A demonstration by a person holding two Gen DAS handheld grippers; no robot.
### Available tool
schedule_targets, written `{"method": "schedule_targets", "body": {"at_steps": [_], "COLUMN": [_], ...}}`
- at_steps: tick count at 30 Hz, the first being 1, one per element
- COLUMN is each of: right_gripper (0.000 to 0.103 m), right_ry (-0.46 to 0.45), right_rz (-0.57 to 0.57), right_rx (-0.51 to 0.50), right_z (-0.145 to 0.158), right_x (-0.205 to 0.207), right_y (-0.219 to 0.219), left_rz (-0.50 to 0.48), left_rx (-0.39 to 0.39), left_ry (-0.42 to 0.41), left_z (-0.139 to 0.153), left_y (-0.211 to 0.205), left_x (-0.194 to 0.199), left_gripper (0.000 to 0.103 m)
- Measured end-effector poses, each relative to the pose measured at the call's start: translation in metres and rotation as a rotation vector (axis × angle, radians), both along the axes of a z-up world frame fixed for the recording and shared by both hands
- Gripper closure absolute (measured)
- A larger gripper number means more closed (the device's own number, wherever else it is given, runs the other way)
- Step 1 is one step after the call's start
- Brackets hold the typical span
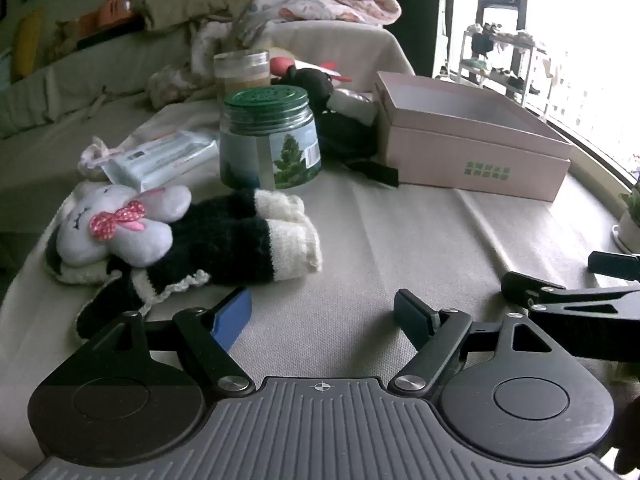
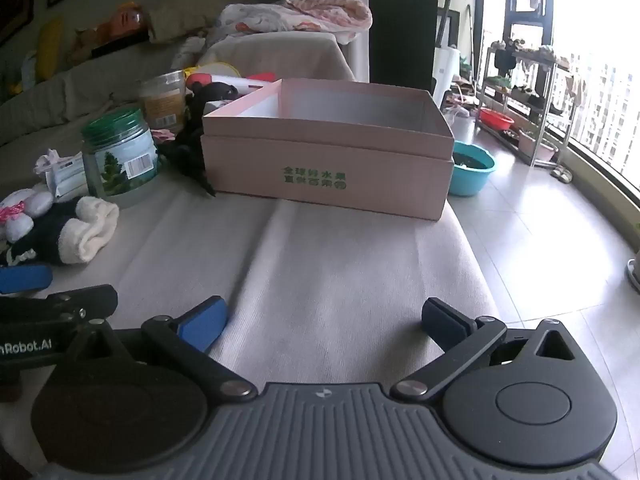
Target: Organize soft objects
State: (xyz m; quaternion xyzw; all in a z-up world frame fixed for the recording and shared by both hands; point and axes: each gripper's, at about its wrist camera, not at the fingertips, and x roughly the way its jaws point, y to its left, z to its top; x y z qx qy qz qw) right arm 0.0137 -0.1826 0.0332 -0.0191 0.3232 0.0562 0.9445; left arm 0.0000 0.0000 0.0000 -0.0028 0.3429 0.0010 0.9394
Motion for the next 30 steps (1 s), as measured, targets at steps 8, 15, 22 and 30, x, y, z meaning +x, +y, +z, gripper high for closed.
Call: {"method": "schedule_targets", "body": {"at_steps": [8,15,22,30], "right_gripper": [0.0,0.0,0.0,0.0], "right_ry": [-0.057,-0.046,-0.042,-0.042], "right_rz": [-0.005,0.0,0.0,0.0], "right_rx": [0.017,0.016,0.015,0.015], "right_z": [0.0,-0.002,-0.001,-0.001], "right_x": [-0.004,-0.005,-0.004,-0.004], "right_y": [-0.001,-0.003,-0.002,-0.002], "left_rz": [0.0,0.0,0.0,0.0], "left_rx": [0.004,0.006,0.007,0.007], "left_ry": [0.0,0.001,0.0,0.001], "left_z": [0.0,0.0,0.0,0.0], "left_y": [0.0,0.0,0.0,0.0], "left_x": [0.0,0.0,0.0,0.0], "left_gripper": [0.019,0.019,0.018,0.018]}}
